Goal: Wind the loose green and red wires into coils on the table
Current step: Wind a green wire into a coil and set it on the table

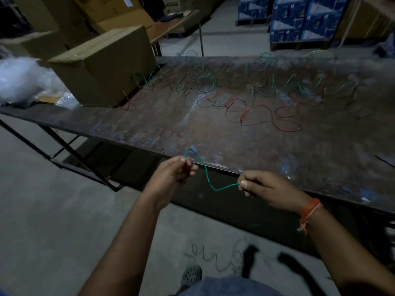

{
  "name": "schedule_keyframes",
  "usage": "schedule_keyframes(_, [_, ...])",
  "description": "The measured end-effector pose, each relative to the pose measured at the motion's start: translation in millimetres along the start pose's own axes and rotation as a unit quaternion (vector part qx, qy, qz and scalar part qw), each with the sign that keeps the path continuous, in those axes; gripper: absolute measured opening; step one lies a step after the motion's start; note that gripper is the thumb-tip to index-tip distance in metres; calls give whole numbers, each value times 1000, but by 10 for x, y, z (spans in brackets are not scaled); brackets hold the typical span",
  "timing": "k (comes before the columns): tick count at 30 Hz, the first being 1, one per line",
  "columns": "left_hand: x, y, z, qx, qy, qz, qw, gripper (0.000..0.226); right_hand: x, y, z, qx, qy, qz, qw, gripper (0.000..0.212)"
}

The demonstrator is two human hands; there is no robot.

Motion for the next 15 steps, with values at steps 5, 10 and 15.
schedule_keyframes(5, [225,36,-28,33,12,-57,998,27,-12,121,-348,-69,-17,82,994,20])
schedule_keyframes(10, [298,34,-41,4,60,-113,992,22,-69,328,-543,-96,-27,195,976,13])
schedule_keyframes(15, [248,136,44,-19,1,-137,990,25,-43,463,-515,-25,-1,230,973,14])
Point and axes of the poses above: each hand's wrist, its own y-axis towards the middle knuckle, its own x-axis out of the palm, z = x × y, the point moved 2 cm from there along y, towards the middle knuckle, and after that the axes turned 4 degrees about -y, right-handed, at the moved point
